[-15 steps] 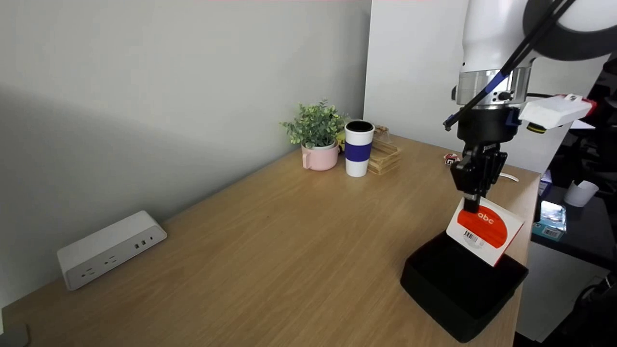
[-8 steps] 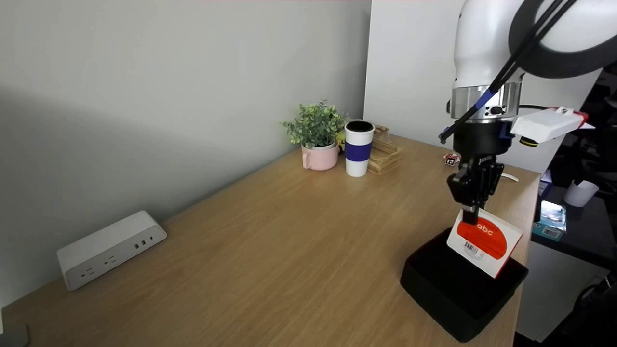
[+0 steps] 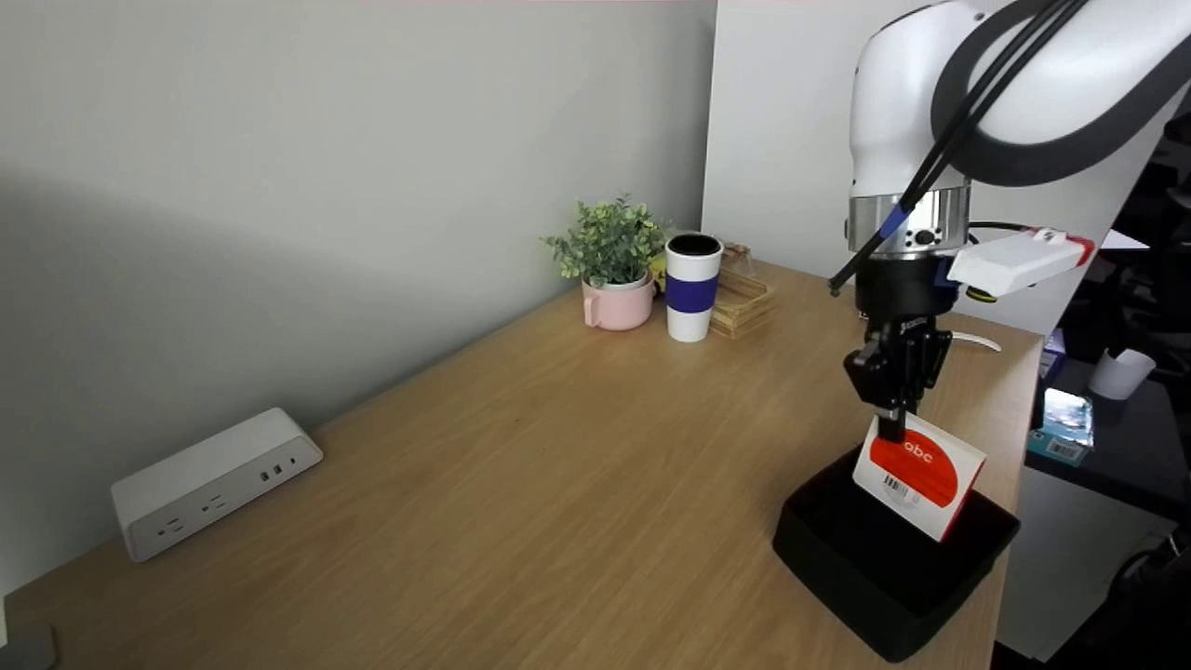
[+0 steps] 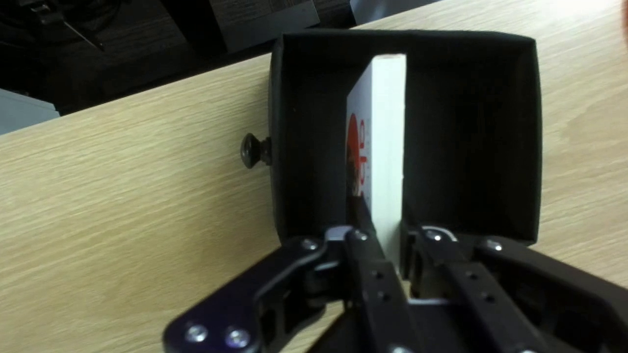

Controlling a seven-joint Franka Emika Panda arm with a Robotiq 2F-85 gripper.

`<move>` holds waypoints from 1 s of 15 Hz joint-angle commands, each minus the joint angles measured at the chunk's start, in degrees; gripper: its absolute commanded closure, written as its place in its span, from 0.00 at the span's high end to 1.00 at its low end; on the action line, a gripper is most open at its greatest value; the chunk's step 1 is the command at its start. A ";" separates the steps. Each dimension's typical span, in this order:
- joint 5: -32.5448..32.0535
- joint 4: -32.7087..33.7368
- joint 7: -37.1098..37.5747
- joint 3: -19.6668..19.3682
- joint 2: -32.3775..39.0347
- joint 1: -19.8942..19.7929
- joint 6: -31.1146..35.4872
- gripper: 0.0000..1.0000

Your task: Take the book from the black box and place it on the table then put it back in the black box

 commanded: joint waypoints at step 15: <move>0.76 5.34 -0.69 -0.39 4.88 -0.74 -3.77 0.81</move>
